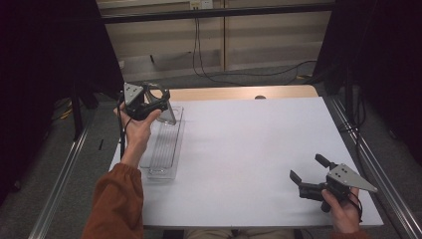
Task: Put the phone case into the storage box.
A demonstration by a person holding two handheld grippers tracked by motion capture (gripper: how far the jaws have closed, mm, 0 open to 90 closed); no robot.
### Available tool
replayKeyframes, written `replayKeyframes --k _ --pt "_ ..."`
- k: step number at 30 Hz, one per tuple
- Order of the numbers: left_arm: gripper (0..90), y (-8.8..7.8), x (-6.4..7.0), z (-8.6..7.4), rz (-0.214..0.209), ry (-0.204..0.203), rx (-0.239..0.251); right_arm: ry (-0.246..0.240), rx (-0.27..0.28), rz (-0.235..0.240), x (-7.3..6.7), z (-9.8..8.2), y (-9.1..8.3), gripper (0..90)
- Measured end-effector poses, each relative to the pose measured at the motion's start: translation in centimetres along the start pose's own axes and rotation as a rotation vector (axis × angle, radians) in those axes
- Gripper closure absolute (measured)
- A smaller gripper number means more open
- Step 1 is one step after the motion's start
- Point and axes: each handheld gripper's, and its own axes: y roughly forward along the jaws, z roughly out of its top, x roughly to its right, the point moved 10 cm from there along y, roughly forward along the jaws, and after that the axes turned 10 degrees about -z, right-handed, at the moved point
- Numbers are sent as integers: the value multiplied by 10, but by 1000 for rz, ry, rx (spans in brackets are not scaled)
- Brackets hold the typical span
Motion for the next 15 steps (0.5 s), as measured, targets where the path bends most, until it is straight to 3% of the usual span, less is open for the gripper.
replayKeyframes --k 12,15 --pt "114 18 -5 -11 5 -5 -19 8 6 3 0 1 0 0" --pt "114 22 -7 -12 6 13 -33 9 5 7 -1 0 -1 0"
